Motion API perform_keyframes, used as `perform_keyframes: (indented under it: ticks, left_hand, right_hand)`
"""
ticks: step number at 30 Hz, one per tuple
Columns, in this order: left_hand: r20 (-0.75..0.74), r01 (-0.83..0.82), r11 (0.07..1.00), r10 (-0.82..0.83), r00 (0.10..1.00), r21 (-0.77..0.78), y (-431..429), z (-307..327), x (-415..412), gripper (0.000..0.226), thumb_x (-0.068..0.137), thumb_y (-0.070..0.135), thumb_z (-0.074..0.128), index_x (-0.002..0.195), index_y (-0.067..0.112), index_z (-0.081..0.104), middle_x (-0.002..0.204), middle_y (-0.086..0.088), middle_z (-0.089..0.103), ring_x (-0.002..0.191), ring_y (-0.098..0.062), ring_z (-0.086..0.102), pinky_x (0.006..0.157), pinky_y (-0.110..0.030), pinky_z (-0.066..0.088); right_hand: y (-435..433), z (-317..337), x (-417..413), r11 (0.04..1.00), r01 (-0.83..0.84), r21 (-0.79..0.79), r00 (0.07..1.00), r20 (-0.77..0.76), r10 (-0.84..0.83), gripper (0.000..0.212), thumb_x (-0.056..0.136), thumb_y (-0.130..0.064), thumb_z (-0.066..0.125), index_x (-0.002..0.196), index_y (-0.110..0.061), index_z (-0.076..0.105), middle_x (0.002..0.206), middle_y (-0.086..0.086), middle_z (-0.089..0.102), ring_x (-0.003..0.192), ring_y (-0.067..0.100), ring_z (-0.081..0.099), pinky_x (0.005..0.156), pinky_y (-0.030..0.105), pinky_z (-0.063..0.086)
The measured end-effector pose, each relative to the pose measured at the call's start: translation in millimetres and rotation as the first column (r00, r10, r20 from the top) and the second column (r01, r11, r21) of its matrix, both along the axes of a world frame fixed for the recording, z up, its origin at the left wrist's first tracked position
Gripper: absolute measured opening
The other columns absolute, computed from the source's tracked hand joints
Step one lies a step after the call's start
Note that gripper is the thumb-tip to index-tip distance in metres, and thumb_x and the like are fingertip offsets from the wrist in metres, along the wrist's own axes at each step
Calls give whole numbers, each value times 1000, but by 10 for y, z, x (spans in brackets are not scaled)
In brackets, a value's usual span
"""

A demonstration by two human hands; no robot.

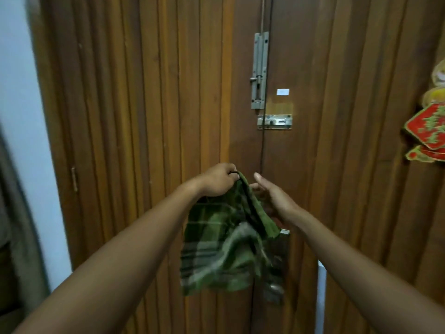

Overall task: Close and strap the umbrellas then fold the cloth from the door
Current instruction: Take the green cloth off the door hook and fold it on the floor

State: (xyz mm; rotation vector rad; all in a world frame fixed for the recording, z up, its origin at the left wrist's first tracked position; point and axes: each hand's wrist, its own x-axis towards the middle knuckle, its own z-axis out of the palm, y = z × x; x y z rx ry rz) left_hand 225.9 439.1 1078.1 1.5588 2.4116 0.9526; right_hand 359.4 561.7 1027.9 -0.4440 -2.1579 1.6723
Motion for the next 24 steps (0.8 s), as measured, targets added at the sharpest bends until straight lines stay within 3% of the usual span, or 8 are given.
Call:
perform_keyframes:
  ticks: [3, 7, 10, 14, 18, 20, 22, 24]
  left_hand:
    - [16, -32, 999, 33, 999, -25, -120, -71, -228, 18, 104, 27, 47, 100, 20, 63, 101, 0, 65, 100, -19, 62, 89, -38, 51]
    - [130, 33, 996, -23, 991, -77, -390, -223, -701, 11, 99, 30, 58, 106, 26, 66, 111, 5, 67, 107, -14, 63, 99, -41, 50]
    - [236, 140, 986, -116, 965, -87, -550, -403, -1053, 20, 94, 38, 66, 107, 26, 75, 105, 2, 76, 100, -14, 72, 93, -38, 56]
    - [194, 142, 987, -153, 969, 69, -425, -600, -1418, 26, 90, 42, 70, 91, 17, 80, 88, -6, 78, 85, -23, 74, 81, -39, 58]
    - [-146, 93, 946, -49, 988, 310, -93, -623, -1728, 18, 92, 38, 69, 91, 25, 81, 82, 8, 75, 74, -9, 69, 68, -39, 57]
    - [-447, 135, 890, 84, 890, 436, 49, -618, -1814, 17, 93, 36, 67, 104, 33, 78, 83, 12, 68, 73, -6, 61, 61, -30, 50]
    - [-610, 206, 829, 191, 769, 520, 152, -645, -1903, 25, 93, 31, 66, 116, 35, 74, 79, 8, 58, 66, -10, 54, 50, -28, 42]
    - [-698, 290, 792, 225, 680, 537, 220, -721, -2007, 25, 93, 26, 64, 115, 34, 75, 78, 3, 52, 57, -16, 49, 44, -27, 32]
  right_hand:
    - [-3, -150, -295, 984, -31, 177, 999, -9, 33, 22, 90, -36, 72, 98, -16, 71, 95, 0, 76, 89, 16, 73, 82, 35, 58]
    - [-69, -309, -602, 970, -72, 234, 997, 9, 72, 10, 92, -21, 71, 93, -12, 72, 88, 4, 76, 73, 14, 73, 61, 25, 56]
    - [-25, -396, -835, 951, -99, 293, 995, 53, 88, 8, 91, -19, 72, 92, -12, 75, 83, 1, 76, 75, 17, 73, 65, 28, 57]
    - [104, -398, -1205, 871, 59, 488, 998, -24, -54, 7, 87, -24, 76, 81, -27, 77, 82, -7, 75, 78, 12, 72, 82, 44, 60]
    - [194, -240, -1392, 825, 203, 528, 973, -201, -111, 19, 80, -47, 79, 88, -30, 73, 92, -10, 75, 88, 10, 72, 81, 45, 60]
    - [201, -170, -1483, 777, 319, 543, 934, -318, -161, 17, 80, -45, 80, 85, -30, 73, 87, -11, 74, 83, 8, 71, 75, 44, 60]
    - [226, -146, -1577, 643, 477, 599, 874, -404, -271, 8, 81, -40, 80, 83, -34, 75, 84, -15, 71, 81, 6, 68, 72, 39, 58]
    - [253, -188, -1632, 418, 578, 700, 813, -450, -370, 4, 83, -37, 77, 86, -37, 77, 87, -17, 67, 84, 5, 63, 67, 30, 52]
